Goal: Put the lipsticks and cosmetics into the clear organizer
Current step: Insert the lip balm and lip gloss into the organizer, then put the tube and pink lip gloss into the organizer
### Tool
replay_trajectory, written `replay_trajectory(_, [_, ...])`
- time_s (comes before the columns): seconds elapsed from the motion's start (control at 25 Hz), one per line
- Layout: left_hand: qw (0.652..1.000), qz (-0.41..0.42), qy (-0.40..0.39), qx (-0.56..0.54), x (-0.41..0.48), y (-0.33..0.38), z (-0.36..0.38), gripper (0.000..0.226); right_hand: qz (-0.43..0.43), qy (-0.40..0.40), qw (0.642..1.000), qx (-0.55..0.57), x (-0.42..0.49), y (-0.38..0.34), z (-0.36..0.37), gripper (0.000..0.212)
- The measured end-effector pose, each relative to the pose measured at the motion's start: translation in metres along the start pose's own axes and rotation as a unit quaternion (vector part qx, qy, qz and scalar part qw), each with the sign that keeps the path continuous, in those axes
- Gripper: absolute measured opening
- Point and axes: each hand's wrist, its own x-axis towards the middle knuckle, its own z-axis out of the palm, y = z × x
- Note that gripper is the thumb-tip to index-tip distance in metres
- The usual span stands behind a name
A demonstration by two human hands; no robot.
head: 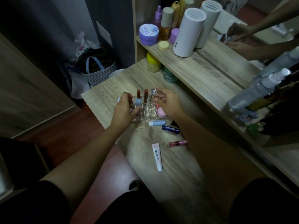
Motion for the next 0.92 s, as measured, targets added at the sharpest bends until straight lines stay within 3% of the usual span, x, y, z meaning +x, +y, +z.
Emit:
replay_trajectory(0.16, [0.999,0.025,0.036,-0.011,-0.023,0.012,0.004,0.029,-0.016,0.008,1.000,-0.022,-0.016,0.003,-0.018,0.043])
replay_trajectory(0.48, [0.998,0.038,-0.044,0.016,-0.083,0.021,0.036,0.015,-0.023,-0.013,0.995,-0.098,-0.092,0.041,-0.047,0.025])
replay_trajectory(0.72, [0.996,-0.017,-0.076,0.047,-0.131,0.017,0.055,0.019,-0.027,-0.096,0.984,-0.151,-0.130,0.066,-0.047,0.023])
replay_trajectory(0.92, [0.991,-0.106,-0.075,0.038,-0.152,0.027,0.084,0.043,-0.066,-0.171,0.953,-0.242,-0.144,0.071,-0.035,0.026])
